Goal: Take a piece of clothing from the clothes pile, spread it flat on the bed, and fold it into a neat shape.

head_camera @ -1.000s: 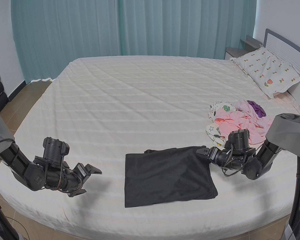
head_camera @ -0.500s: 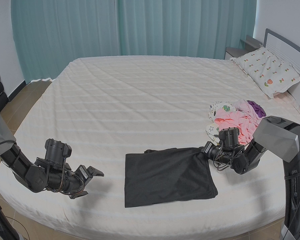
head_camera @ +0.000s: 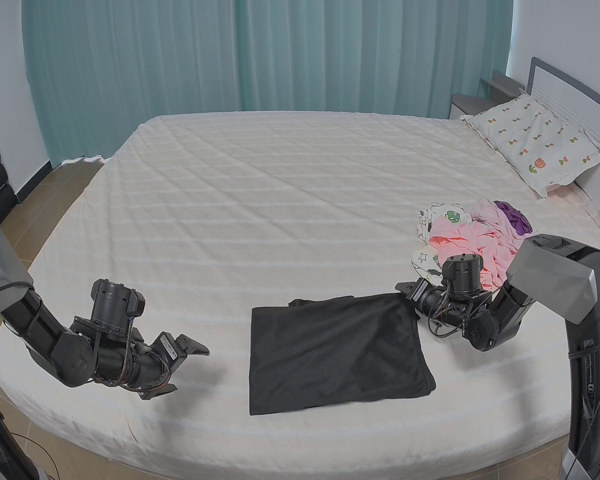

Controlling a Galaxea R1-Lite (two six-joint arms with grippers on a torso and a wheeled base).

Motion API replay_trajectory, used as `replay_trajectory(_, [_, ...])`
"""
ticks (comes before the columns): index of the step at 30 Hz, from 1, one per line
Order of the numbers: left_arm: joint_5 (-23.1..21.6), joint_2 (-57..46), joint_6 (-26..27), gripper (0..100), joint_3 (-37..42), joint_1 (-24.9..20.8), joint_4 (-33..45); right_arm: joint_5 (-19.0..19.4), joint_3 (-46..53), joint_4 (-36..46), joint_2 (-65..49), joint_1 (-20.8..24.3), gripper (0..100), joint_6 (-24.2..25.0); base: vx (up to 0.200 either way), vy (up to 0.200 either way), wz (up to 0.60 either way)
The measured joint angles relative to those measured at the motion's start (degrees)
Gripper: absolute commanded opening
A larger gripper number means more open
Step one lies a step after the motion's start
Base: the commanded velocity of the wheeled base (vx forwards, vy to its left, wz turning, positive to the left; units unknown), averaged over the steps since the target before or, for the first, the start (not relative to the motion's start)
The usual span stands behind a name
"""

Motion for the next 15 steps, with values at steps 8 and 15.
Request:
replay_trajectory(8, [0.02, 0.13, -0.02, 100, 0.02, -0.11, 0.00, 2.78, 7.97, -7.17, -0.96, -1.05, 100, -9.94, 0.000, 0.000, 0.00])
replay_trajectory(15, [0.18, 0.37, 0.00, 100, 0.06, -0.13, 0.00, 11.63, 14.34, -9.17, -2.16, -1.68, 100, -15.48, 0.000, 0.000, 0.00])
